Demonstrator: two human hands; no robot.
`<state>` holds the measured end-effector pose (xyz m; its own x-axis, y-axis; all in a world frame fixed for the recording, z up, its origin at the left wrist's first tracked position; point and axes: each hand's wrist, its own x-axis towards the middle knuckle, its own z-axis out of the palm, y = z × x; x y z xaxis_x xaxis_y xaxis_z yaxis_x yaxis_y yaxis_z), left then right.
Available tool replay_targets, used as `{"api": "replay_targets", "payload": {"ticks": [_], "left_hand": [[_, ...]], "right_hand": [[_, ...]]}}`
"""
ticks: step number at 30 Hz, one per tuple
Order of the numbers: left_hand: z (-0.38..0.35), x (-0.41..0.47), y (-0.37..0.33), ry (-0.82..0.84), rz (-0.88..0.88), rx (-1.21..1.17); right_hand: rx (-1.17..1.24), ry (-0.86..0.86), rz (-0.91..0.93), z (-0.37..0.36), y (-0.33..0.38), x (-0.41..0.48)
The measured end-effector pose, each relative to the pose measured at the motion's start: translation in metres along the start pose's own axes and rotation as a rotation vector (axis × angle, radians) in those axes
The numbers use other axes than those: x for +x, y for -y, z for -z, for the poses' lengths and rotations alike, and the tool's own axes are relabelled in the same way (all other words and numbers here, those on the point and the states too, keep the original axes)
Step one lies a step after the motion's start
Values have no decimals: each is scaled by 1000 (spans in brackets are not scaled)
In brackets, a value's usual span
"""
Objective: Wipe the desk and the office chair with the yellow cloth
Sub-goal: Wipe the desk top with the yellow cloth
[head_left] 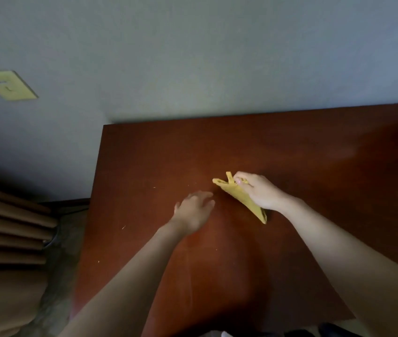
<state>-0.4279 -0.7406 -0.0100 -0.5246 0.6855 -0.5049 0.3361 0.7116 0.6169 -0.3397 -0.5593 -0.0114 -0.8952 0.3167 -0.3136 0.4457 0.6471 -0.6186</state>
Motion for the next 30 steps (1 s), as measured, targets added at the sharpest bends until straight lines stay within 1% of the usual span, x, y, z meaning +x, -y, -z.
{"api": "replay_targets", "payload": {"ticks": [2, 4, 6, 8, 10, 11, 12, 13, 15, 17, 19, 21, 22, 23, 25, 26, 28, 30], "left_hand": [[-5, -2, -8, 33, -34, -151], [-12, -4, -15, 36, -50, -246], [-18, -6, -22, 37, -75, -417], [-19, -6, -28, 73, -88, -691], [-19, -5, -27, 92, -48, -893], [-18, -5, -25, 104, -20, -946], [-17, -4, -23, 116, 15, -969], [-16, -5, -21, 119, 55, -969], [-16, -6, -19, 61, 114, -927], [-17, -7, -21, -50, 94, -861], [-16, -6, -27, -124, 1, -854], [-15, -5, -37, -160, -87, -817], [-14, -5, -39, -183, -112, -778], [-13, -4, -40, -206, -130, -737], [-14, -3, -35, -224, -132, -671], [-16, -3, -30, -219, -116, -644], [-22, -5, -19, -209, -74, -592], [-28, -7, -7, -207, -41, -556]], "right_hand": [[40, -135, 3, 4, 8, -10], [116, -236, 10, 9, 17, -20], [289, -311, 11, 13, 27, -32], [551, -337, -35, 13, 34, -43], [884, -304, -104, 10, 36, -51], [1031, -285, -145, 10, 34, -55], [1116, -272, -177, 9, 31, -58], [1128, -257, -203, 9, 28, -60], [1033, -249, -257, 8, 20, -66], [882, -345, -298, 10, 13, -70], [661, -570, -249, 14, 8, -72], [344, -808, -143, 20, 2, -72], [189, -875, -99, 21, 0, -73], [47, -903, -63, 18, -3, -74], [-205, -884, -24, 2, -8, -74], [-282, -838, -20, -11, -12, -75], [-309, -653, -42, -41, -21, -78], [-259, -451, -56, -72, -32, -86]]}}
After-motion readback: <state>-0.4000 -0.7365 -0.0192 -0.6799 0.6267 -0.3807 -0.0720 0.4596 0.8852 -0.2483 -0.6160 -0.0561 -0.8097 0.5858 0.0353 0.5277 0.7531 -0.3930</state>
